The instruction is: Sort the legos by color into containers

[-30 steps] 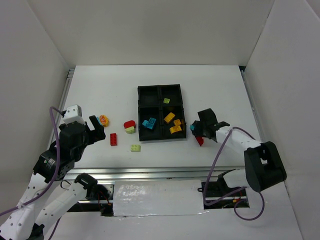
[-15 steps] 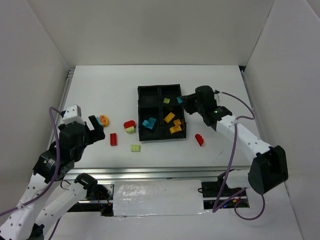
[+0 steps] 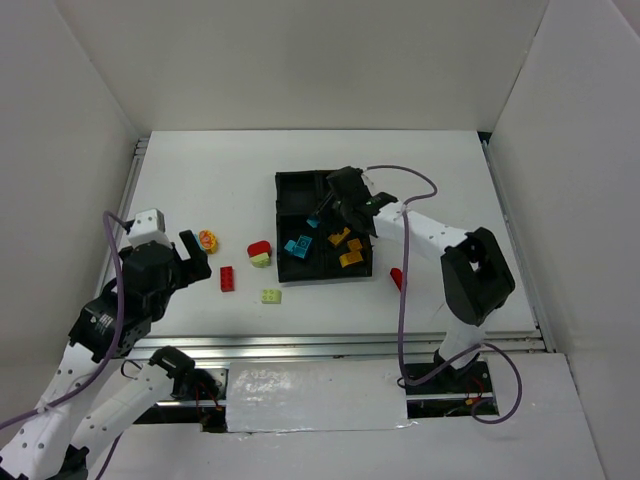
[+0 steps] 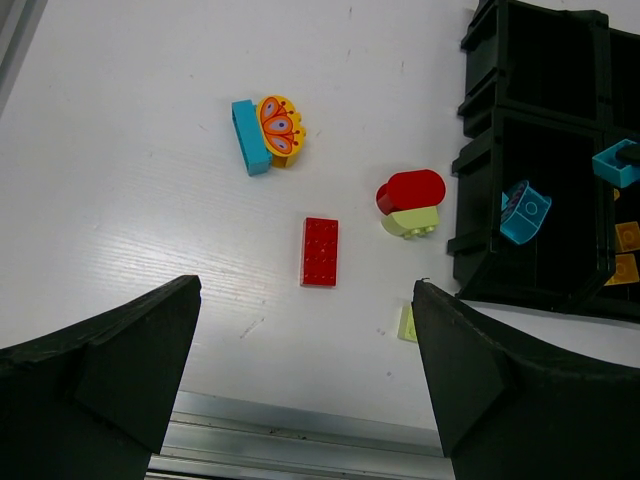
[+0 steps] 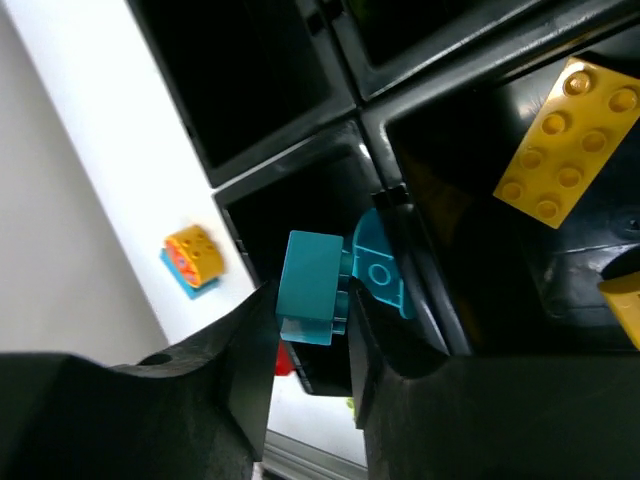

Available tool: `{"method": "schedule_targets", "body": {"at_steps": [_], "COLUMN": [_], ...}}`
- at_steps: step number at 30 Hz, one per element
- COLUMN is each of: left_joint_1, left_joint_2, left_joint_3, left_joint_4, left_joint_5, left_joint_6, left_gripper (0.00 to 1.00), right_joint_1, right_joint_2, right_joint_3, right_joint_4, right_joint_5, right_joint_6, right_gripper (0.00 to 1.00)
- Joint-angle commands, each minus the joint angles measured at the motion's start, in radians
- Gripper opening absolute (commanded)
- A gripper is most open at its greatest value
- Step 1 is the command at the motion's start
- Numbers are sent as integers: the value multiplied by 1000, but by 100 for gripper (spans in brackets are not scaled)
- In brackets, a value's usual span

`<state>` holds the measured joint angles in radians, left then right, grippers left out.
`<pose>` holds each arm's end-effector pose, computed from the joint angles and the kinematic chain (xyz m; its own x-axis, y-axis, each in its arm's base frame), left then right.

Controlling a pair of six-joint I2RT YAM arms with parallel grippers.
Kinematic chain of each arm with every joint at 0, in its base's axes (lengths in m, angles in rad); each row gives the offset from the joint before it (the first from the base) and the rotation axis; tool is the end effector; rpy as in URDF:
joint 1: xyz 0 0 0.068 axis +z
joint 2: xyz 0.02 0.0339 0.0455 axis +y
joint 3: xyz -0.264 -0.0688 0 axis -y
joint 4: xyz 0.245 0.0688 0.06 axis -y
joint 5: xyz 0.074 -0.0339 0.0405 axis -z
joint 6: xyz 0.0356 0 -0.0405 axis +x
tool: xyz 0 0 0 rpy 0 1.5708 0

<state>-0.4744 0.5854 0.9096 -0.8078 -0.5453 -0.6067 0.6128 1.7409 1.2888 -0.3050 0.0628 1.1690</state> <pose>0.1023 -0.0318 0.3457 -0.3296 -0.3787 -0.8648 -0.2506 0.9183 -0.3066 0.3211 0.2230 0.2454 -0.7137 0.6211 -0.3239 0.3072 0.6931 0.6521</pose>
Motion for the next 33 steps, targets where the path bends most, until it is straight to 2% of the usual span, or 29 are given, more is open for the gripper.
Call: {"method": "schedule_targets", "body": {"at_steps": [1,2,4,5,11,15,16,20,22,23,27,30,33], "left_joint_1": [-1,0,-1,0,-1,0,0,-1,-1,-1,-1,0,0], "left_joint_2": [14,16,17,19,19,17,13,7,7,7,10,14,10], "left_joint_3": [-6,-5,-5,-6,-5,-6,-6,-9,-8,-9,-9,-9,-8], "left_joint_4": [25,25,25,27,25,22,25,29,30,32,35,35,35], "left_joint_5": [1,2,4,4,2,1,-1,5,7,8,13,16,16], "left_joint_6": [2,2,4,4,2,1,1,4,4,5,10,10,8], "left_gripper": [99,99,100,99,100,99,99,99,100,99,100,100,99], "right_joint_1": [18,19,22,25,31,15,-5,-103,-166,-235,-329,-335,-337], "right_joint_2": [23,41,55,66,20,-104,-165,-328,-437,-475,-639,-682,-663], "right_joint_3": [69,84,99,119,156,120,80,-49,-116,-185,-341,-495,-565], "right_joint_4": [-20,-23,-34,-43,-101,-147,-155,-236,-262,-276,-301,-266,-264], "right_joint_5": [-12,-21,-38,-35,-12,61,74,49,11,-41,-25,-58,-29], "right_joint_6": [-60,-72,-89,-104,-149,-279,-314,-518,-575,-612,-585,-540,-467], "right_gripper": [41,51,62,78,81,91,95,97,97,97,97,95,93]}}
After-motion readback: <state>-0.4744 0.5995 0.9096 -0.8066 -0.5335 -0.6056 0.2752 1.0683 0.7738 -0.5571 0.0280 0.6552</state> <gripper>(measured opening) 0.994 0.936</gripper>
